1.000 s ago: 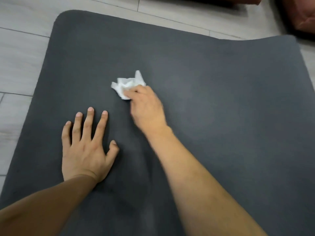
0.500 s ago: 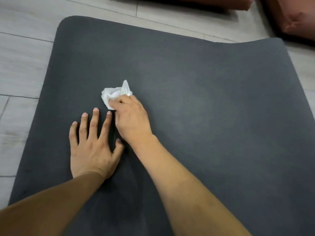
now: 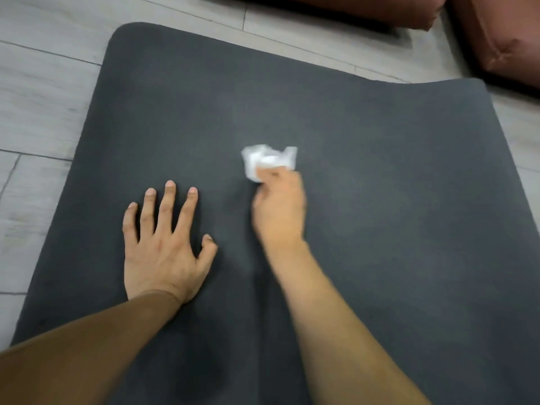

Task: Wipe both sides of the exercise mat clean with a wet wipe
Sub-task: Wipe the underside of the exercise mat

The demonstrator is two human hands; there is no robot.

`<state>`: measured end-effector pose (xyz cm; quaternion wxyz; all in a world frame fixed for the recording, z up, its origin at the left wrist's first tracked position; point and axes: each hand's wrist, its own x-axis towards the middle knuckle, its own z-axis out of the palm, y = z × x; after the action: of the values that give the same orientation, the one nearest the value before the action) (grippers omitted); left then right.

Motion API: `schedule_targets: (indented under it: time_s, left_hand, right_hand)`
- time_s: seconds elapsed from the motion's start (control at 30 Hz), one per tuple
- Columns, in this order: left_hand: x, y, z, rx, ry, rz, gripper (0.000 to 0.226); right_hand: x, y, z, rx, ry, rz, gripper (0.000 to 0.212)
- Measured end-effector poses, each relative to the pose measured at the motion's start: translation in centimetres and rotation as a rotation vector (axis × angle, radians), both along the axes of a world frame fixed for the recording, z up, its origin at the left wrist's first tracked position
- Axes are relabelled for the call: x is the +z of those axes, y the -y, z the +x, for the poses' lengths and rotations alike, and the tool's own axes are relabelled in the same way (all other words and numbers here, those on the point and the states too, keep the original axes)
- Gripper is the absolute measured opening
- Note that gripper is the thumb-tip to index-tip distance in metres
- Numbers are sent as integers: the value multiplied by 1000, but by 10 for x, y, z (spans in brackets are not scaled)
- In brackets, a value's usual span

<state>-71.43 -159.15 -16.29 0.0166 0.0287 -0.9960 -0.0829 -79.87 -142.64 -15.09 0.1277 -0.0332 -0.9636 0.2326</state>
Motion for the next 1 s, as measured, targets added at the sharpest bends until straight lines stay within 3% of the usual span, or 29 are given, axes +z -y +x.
schedule_targets:
  time_s: [0.1, 0.2, 0.37, 0.47, 0.6, 0.67, 0.73, 0.87, 0.93, 1.0]
  left_hand:
    - [-1, 1, 0, -10, -22, 8, 76]
    - [-1, 0, 0, -3, -17, 0, 76]
    - [-1, 0, -1, 0, -12, 9, 75]
    - [-1, -1, 0, 5, -13, 16, 75]
    - [-3, 1, 0, -3, -21, 36, 72]
    - [-4, 3, 1, -10, -41, 55, 69]
    - [-4, 3, 1, -6, -49, 63, 67]
    - [-5, 2, -1, 1, -46, 76, 66]
    - [-6, 2, 0, -3, -41, 71, 66]
    - [-7, 2, 1, -9, -45, 41, 66]
  right_hand:
    - [6, 50, 21, 324, 0, 67, 32]
    - [1, -17, 10, 450, -60, 146, 31]
    - [7, -161, 15, -230, 19, 163, 39]
    - [2, -128, 14, -324, 2, 65, 36]
    - [-3, -2, 37, 139, -80, -125, 29]
    - [-1, 26, 52, 382, -47, -4, 30]
    - [-2, -7, 47, 470, -51, 109, 31]
    - [-9, -141, 47, 22, -116, 144, 38]
    - [-15, -166, 57, -181, -110, 150, 39]
    - [-24, -166, 59, -232, -131, 96, 38]
